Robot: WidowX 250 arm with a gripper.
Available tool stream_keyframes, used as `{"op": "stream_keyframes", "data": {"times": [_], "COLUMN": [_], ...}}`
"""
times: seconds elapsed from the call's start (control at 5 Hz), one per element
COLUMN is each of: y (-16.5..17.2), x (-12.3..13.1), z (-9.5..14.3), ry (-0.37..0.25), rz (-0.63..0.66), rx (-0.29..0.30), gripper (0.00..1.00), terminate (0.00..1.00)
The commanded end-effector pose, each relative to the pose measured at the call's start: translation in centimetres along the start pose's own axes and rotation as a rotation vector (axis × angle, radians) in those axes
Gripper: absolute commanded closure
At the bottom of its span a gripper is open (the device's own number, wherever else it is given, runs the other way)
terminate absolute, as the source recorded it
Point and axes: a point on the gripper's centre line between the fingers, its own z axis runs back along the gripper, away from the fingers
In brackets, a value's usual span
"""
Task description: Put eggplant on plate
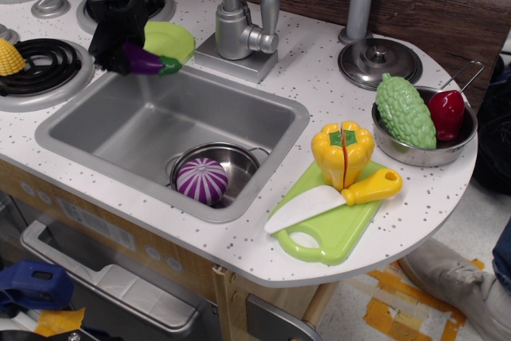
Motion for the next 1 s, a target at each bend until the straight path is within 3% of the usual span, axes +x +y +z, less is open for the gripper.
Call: {"op": "stream_keyframes", "data": {"times": [0.0,0.2,0.4,0.8], "y": [3.7,4.8,5.6,5.6], "x": [-2.5,-3.4,-4.2,-4.2], "z": [-0.1,-0.6,-1.5,-1.5], "ry": [0.014,0.016,-0.024,-0.024], "rz": [-0.057,-0.088,-0.112,-0.112], "rx": [0.096,0.118,0.129,0.129], "gripper": [0.0,0.0,0.0,0.0], "terminate": [0.0,0.0,0.0,0.0]}}
